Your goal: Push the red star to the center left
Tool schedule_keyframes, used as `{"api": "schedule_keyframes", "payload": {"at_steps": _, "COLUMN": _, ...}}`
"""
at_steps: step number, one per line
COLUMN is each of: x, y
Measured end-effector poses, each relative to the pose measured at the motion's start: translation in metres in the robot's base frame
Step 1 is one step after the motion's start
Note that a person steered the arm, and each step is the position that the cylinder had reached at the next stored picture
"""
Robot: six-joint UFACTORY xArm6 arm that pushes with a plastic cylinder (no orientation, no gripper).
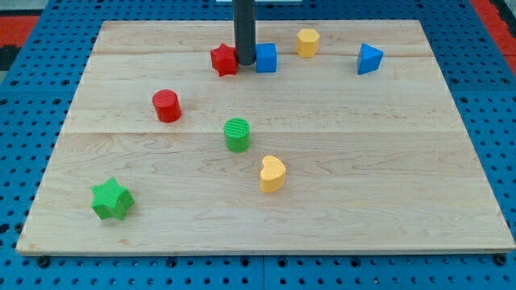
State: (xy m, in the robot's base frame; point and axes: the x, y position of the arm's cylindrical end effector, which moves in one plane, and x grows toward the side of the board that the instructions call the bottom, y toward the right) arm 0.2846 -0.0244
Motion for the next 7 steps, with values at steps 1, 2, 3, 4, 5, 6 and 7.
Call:
{"api": "schedule_keyframes", "payload": {"at_steps": 1, "x": -0.001, "y": -0.056}}
{"api": "schedule_keyframes", "payload": {"at_steps": 2, "x": -0.001, "y": -0.111}}
{"api": "schedule_keyframes", "payload": {"at_steps": 3, "x": -0.015, "y": -0.130}}
{"api": "schedule_keyframes", "payload": {"at_steps": 4, "x": -0.023, "y": -0.138}}
{"api": "schedule_keyframes", "payload": {"at_steps": 5, "x": 0.011, "y": -0.167}}
{"api": "schedule_keyframes", "payload": {"at_steps": 6, "x": 0.045, "y": -0.182}}
{"api": "schedule_keyframes", "payload": {"at_steps": 7, "x": 0.068, "y": -0.193}}
